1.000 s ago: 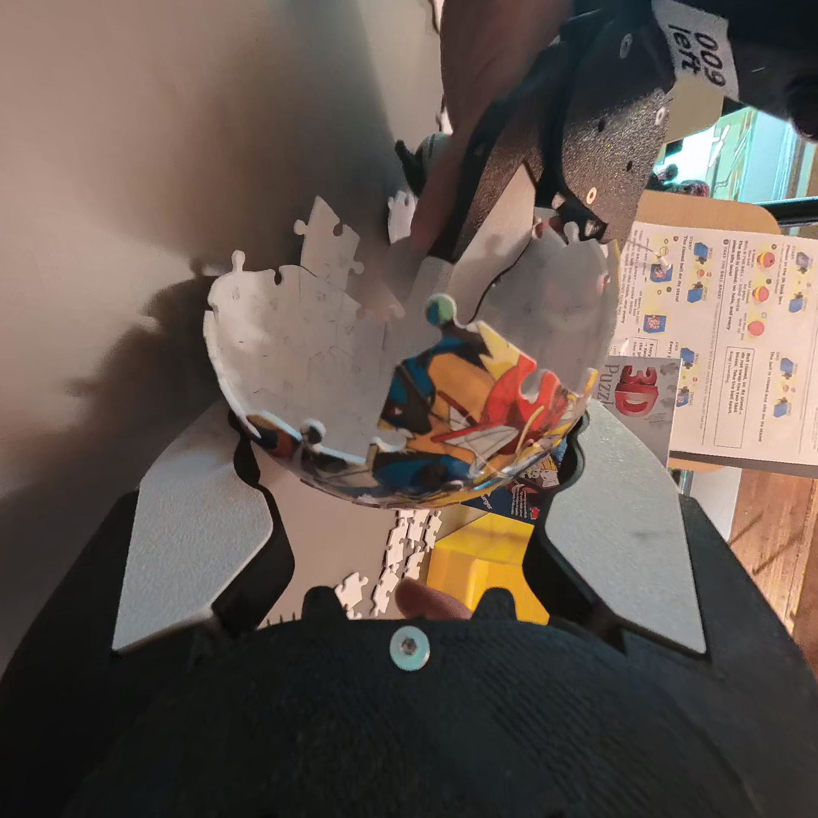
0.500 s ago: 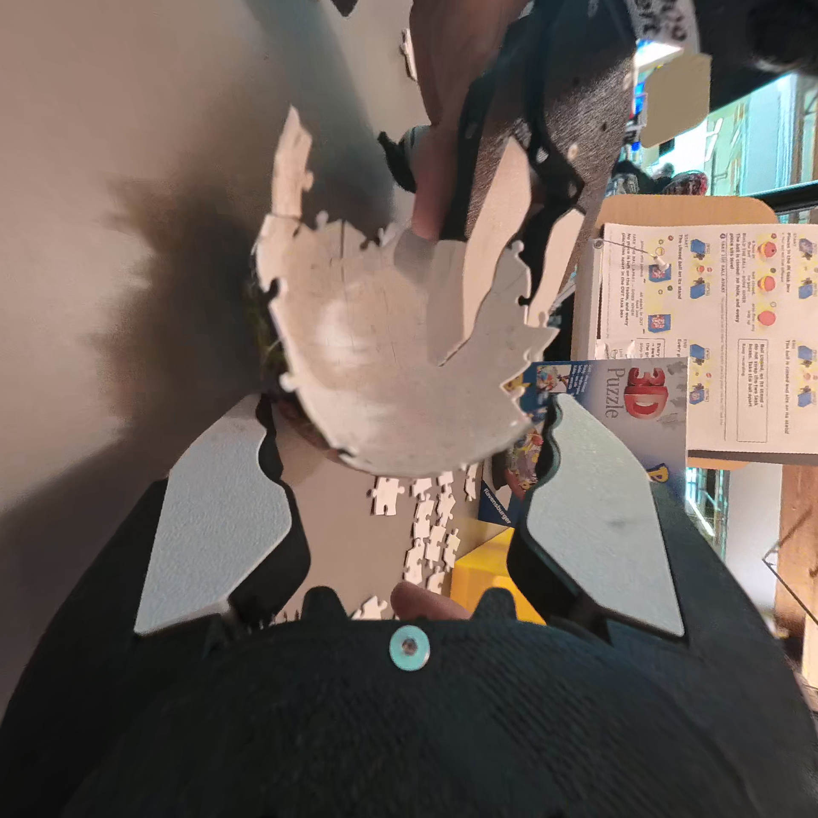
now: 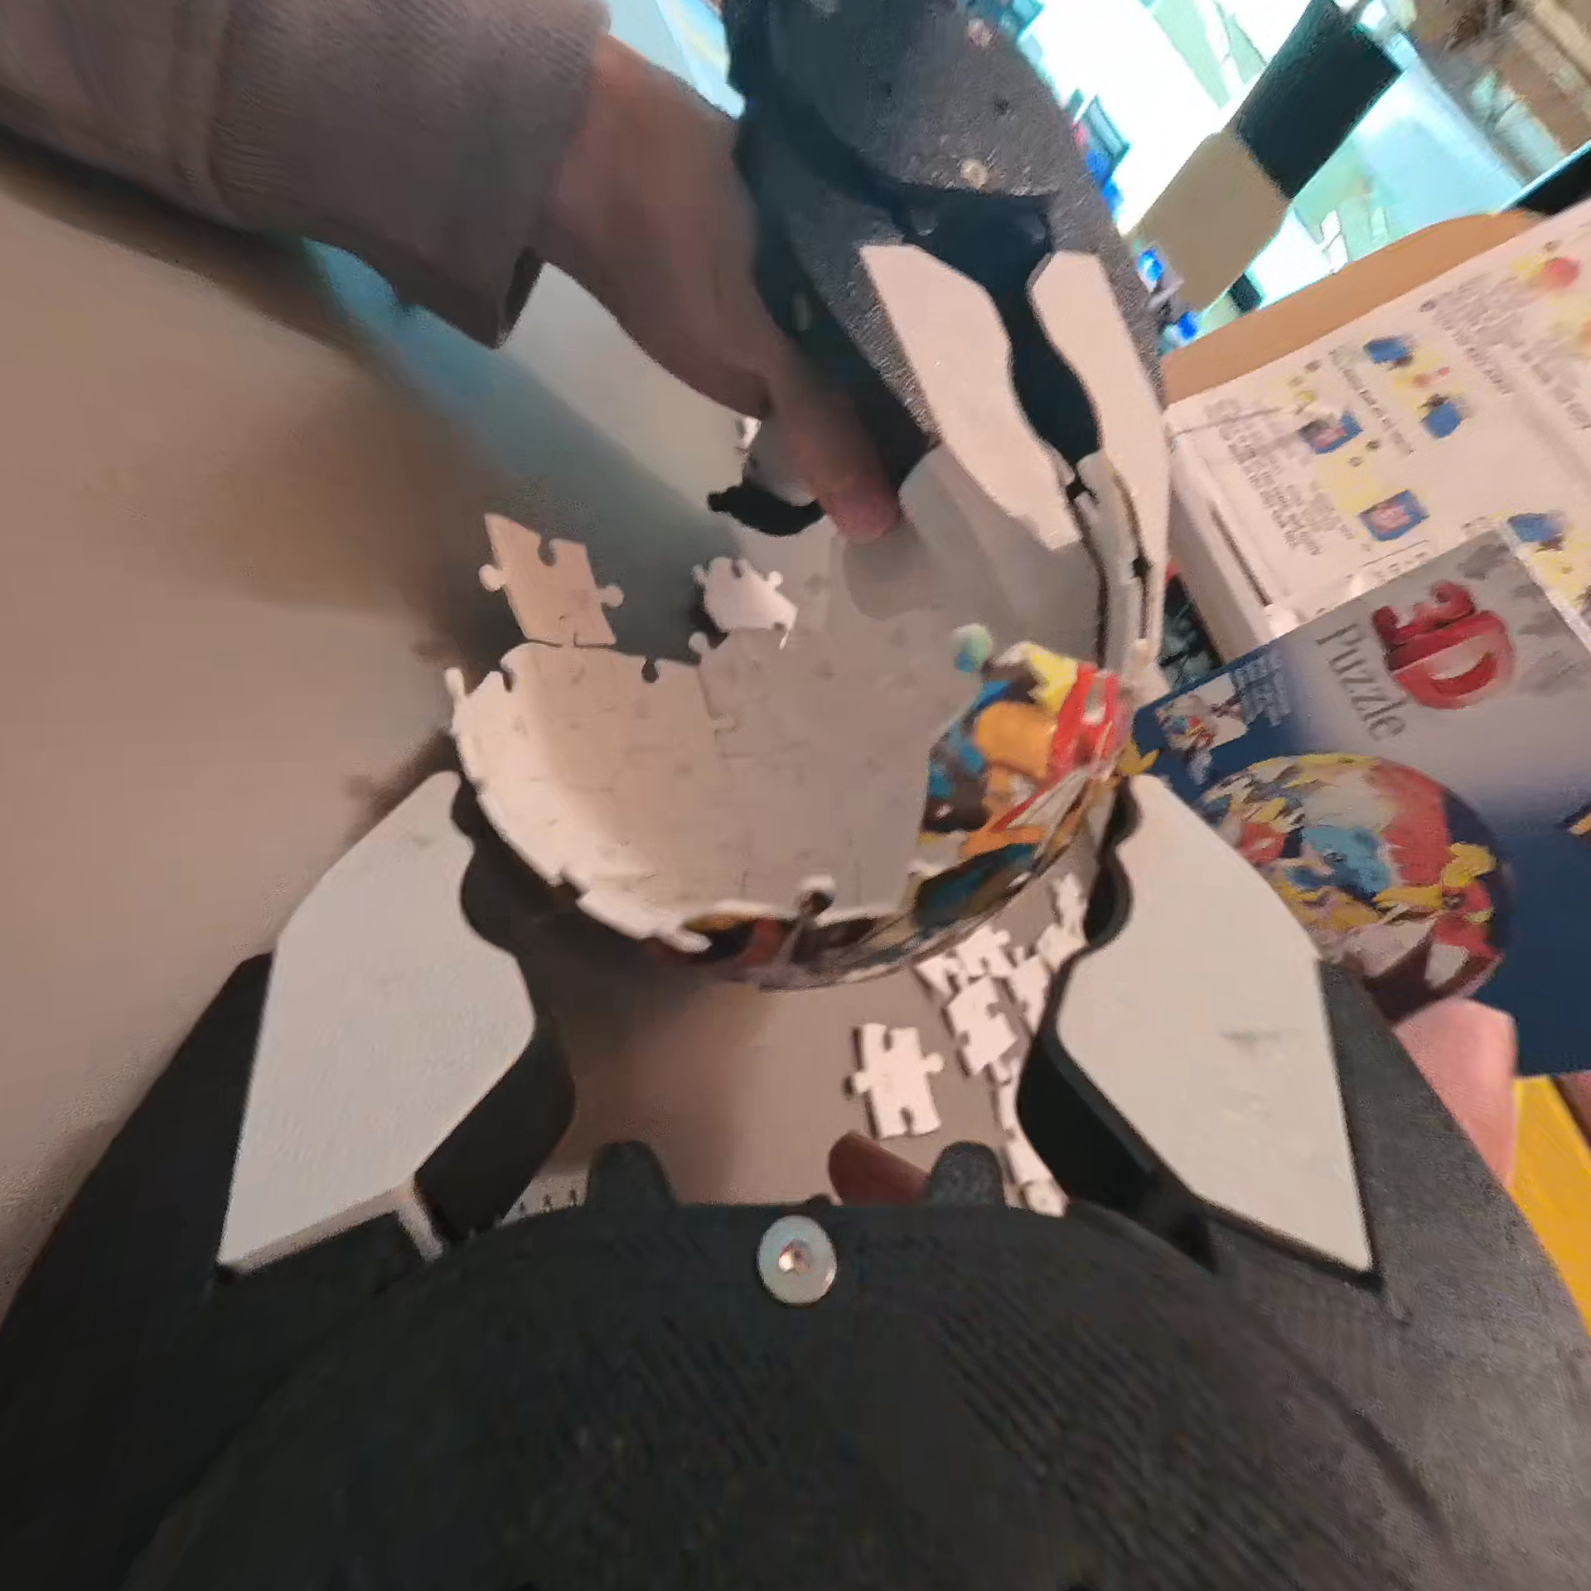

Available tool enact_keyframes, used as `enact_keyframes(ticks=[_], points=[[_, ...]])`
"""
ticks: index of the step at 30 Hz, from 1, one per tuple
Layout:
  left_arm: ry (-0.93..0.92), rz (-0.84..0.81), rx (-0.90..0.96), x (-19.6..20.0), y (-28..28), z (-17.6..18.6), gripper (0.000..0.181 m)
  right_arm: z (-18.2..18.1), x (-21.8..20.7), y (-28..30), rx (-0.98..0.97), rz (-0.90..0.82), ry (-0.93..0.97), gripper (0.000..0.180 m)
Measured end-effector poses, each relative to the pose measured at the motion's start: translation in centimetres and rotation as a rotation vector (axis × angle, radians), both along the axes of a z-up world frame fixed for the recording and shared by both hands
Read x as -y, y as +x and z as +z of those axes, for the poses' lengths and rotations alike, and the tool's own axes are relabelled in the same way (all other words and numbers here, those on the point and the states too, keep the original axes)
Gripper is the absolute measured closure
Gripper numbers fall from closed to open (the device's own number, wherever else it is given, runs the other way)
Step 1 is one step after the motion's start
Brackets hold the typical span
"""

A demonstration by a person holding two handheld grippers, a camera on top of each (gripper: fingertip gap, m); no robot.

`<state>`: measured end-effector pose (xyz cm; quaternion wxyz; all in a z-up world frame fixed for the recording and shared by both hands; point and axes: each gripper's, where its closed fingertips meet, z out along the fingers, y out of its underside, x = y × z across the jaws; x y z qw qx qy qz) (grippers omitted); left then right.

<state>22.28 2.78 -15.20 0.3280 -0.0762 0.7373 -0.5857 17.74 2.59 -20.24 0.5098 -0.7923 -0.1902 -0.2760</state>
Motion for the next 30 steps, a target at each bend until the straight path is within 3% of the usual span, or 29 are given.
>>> enact_keyframes(ticks=[2,12,16,25,28,30], points=[[-0.027,0.011,0.005,0.1,0.2,0.2,0.172,0.9,-0.3,0.8,0.049,0.006,0.049,0.035],[-0.153,-0.125,-0.08,-0.1,-0.6,0.3,0.172,0.9,0.7,-0.4,0.327,0.176,-0.061,0.056],[-0.183,-0.165,-0.079,0.8,-0.8,0.8,0.171,2.3,-0.1,-0.9,0.281,0.195,0.063,0.047],[-0.143,-0.143,-0.079,1.0,-0.2,0.1,0.17,0.9,-0.8,-0.4,0.482,0.168,0.005,0.047],[-0.134,-0.12,-0.087,0.7,0.0,0.2,0.163,1.0,-1.0,-0.3,0.531,0.153,-0.014,0.049],[-0.105,-0.085,-0.072,0.5,0.2,0.3,0.144,1.0,-1.1,-0.2,0.544,0.138,-0.025,0.05]])
